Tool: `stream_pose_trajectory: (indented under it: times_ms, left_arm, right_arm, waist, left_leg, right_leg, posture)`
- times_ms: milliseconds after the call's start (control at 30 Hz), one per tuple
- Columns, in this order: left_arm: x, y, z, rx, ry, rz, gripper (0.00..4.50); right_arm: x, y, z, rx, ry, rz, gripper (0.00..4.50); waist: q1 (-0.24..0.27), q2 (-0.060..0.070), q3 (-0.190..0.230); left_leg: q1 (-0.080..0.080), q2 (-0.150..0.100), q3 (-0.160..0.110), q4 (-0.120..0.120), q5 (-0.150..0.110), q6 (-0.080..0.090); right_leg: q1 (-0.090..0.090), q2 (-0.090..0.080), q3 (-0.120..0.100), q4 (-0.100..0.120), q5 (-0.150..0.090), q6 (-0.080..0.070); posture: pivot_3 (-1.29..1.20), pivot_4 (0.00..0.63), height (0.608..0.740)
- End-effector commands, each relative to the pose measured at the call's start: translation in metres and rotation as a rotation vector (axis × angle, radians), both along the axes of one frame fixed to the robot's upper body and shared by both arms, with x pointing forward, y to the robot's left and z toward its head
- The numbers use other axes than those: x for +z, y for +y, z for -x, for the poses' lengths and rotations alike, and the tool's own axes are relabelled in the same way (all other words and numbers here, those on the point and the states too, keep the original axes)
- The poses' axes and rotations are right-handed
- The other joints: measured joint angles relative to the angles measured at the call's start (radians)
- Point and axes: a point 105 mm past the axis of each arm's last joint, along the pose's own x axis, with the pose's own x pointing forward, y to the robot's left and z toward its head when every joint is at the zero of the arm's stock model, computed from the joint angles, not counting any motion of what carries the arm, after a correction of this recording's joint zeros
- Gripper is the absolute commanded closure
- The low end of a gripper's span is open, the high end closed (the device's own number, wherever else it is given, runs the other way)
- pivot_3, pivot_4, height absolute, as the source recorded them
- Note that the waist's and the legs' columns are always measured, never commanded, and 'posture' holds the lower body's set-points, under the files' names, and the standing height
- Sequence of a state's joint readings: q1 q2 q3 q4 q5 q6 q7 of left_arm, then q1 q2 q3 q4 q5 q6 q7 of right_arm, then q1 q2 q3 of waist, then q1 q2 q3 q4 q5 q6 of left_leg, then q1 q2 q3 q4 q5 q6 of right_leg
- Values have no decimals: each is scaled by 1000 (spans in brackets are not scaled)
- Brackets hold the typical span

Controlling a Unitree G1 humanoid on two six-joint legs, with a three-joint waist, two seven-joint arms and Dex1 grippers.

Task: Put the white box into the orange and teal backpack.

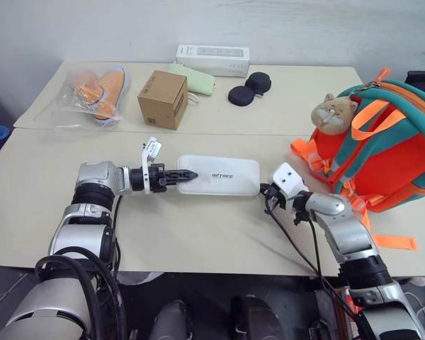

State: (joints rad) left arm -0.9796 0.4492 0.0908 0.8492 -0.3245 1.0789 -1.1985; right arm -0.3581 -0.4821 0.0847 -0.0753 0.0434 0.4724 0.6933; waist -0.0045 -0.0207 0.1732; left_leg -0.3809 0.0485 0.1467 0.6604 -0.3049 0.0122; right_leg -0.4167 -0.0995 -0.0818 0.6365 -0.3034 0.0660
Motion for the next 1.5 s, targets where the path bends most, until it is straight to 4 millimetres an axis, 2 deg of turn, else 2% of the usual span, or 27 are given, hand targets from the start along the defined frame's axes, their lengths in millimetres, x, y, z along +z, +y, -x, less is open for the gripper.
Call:
stream_pose_trajectory:
  times_ms: [33, 133, 200, 267, 333, 433, 533, 700, 800, 1033, 1133, 1400, 1500]
  left_arm:
    - [18, 3, 4, 20, -24, 35, 3131]
    - [36, 8, 12, 57, -63, 87, 3131]
    - [42, 11, 17, 93, -72, 84, 3224]
    - [45, 13, 21, 117, -78, 81, 3226]
    - [53, 17, 25, 151, -94, 106, 3226]
    - [62, 21, 29, 189, -118, 125, 3226]
    - [73, 21, 33, 205, -138, 149, 3226]
    - [95, 27, 37, 236, -201, 198, 3226]
    - [106, 32, 38, 265, -248, 213, 3226]
    - [109, 36, 36, 323, -294, 161, 3226]
    - [113, 41, 35, 355, -313, 147, 3226]
    - [115, 60, 27, 466, -368, 92, 3226]
    - [116, 64, 20, 503, -391, 72, 3226]
  right_arm:
    - [30, -16, 14, -44, -51, -60, 4500]
    - [50, -39, 45, -115, -8, -207, 3904]
    - [57, -59, 68, -176, 27, -275, 3295]
    - [63, -72, 83, -225, 42, -304, 2650]
    - [76, -96, 96, -317, 38, -363, 1989]
    - [91, -116, 103, -401, 20, -431, 929]
    - [100, -118, 95, -411, 14, -524, 27]
    - [108, -120, 71, -434, -3, -652, 27]
    - [112, -107, 50, -378, 6, -724, 27]
    - [110, -99, 1, -371, -31, -789, 27]
    - [114, -95, -5, -323, -53, -809, 573]
    - [129, -74, -1, -143, -61, -758, 3388]
    - [132, -57, 3, -39, -22, -747, 4345]
  waist:
    - [-2, 0, 0]
    - [1, 1, 1]
    - [2, 1, 1]
    - [3, 0, 1]
    - [2, 0, 2]
    - [0, -1, 3]
    - [-3, -2, 5]
    - [-1, -4, 10]
    - [-5, -4, 10]
    - [-12, -4, 10]
    - [-18, -4, 10]
    - [-27, -3, 10]
    - [-26, -4, 10]
  left_leg:
    - [-3, 0, 0, 0, 0, 0]
    - [-14, 0, 0, 2, 2, 1]
    - [-14, 1, 0, 2, 2, 1]
    - [-15, 1, -1, 2, 2, 1]
    - [-15, 0, -1, 3, 2, 2]
    - [-13, 0, -1, 3, 0, 6]
    - [-10, 0, 0, 2, 2, 8]
    - [-9, 0, 0, -3, 8, -1]
    - [-9, 0, 1, -4, 12, -2]
    - [-10, -1, 2, -9, 13, -2]
    - [-10, -1, 3, -9, 13, -2]
    - [-9, 0, 4, -11, 13, -3]
    - [-9, 0, 4, -11, 14, -4]
  right_leg:
    - [-3, 0, 0, 0, 0, 0]
    - [-13, 0, 1, 6, 0, 0]
    - [-13, 2, 0, 6, 0, 0]
    - [-12, 2, 0, 4, 0, 0]
    - [-12, 1, 0, 0, 0, 1]
    - [-11, 1, 1, 0, 3, 3]
    - [-10, 1, 2, 0, 5, 0]
    - [-11, 3, 2, 1, 9, -3]
    - [-12, 3, 3, 0, 9, -3]
    - [-13, 3, 2, -4, 9, -3]
    - [-13, 4, 2, -5, 9, -3]
    - [-13, 5, 3, -6, 9, -3]
    - [-13, 5, 3, -6, 9, -3]
  posture:
    - [0, 150, 740]
    - [0, 150, 740]
    - [0, 150, 740]
    - [0, 150, 740]
    - [0, 150, 740]
    - [0, 150, 740]
    - [0, 150, 740]
    - [0, 150, 740]
    - [0, 150, 740]
    - [0, 150, 740]
    - [0, 150, 740]
    - [0, 150, 740]
    - [0, 150, 740]
